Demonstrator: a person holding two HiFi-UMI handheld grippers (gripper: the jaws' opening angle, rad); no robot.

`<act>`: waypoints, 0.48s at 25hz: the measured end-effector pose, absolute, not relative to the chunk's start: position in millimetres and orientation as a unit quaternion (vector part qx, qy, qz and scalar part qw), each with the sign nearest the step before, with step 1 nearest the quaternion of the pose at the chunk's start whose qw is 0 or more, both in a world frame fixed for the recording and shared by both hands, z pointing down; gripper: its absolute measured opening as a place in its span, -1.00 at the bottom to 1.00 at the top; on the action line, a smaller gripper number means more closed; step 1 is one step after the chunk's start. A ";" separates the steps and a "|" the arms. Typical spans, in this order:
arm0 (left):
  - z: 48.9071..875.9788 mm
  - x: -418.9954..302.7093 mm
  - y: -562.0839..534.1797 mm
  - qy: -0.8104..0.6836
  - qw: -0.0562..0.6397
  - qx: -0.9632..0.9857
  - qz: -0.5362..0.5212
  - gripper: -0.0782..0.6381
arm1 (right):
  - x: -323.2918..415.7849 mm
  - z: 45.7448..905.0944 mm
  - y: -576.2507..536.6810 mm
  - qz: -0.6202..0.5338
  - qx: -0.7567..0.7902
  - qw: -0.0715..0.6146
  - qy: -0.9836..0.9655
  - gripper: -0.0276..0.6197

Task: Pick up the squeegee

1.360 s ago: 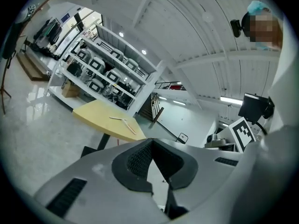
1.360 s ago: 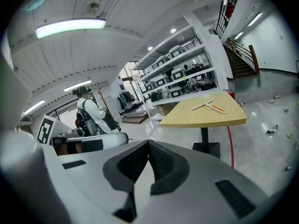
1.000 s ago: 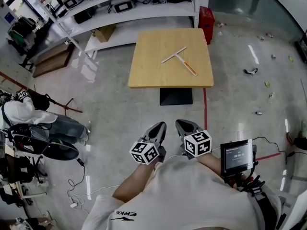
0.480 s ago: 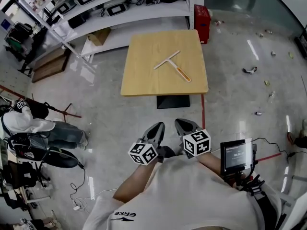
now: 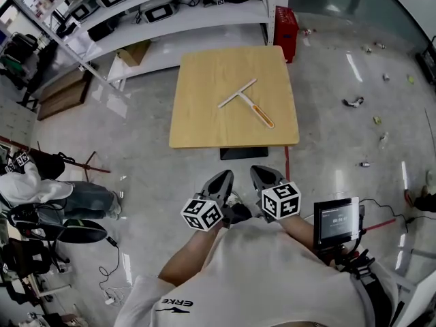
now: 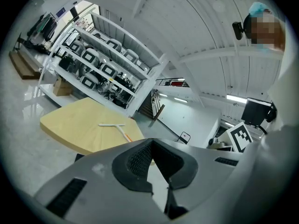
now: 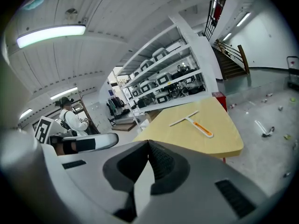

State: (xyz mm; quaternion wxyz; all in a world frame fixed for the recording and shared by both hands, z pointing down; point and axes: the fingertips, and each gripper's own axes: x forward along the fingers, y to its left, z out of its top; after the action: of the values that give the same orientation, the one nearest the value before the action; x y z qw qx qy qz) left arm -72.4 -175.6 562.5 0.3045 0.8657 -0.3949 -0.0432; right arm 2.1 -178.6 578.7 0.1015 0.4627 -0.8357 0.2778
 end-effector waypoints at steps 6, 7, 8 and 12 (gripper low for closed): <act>557.5 -92.1 -222.3 -0.381 0.305 0.872 -0.041 -0.77 | -9.9 574.8 -226.2 0.271 0.484 0.104 -0.826 -0.91; 557.7 -96.7 -231.4 -0.378 0.305 0.873 -0.040 -0.77 | -13.3 574.3 -235.6 0.270 0.488 0.104 -0.824 -0.91; 558.5 -101.2 -240.6 -0.375 0.305 0.874 -0.039 -0.77 | -16.7 574.1 -244.8 0.270 0.491 0.104 -0.822 -0.91; 563.3 -112.5 -269.4 -0.366 0.306 0.878 -0.039 -0.77 | -27.3 575.1 -272.1 0.266 0.500 0.106 -0.817 -0.91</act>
State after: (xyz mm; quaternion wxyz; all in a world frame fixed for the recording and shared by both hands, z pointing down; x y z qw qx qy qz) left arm -112.5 -269.4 563.3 0.3062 0.8779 -0.3660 -0.0392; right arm -27.3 -272.1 575.1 0.1063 0.5002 -0.8172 0.2657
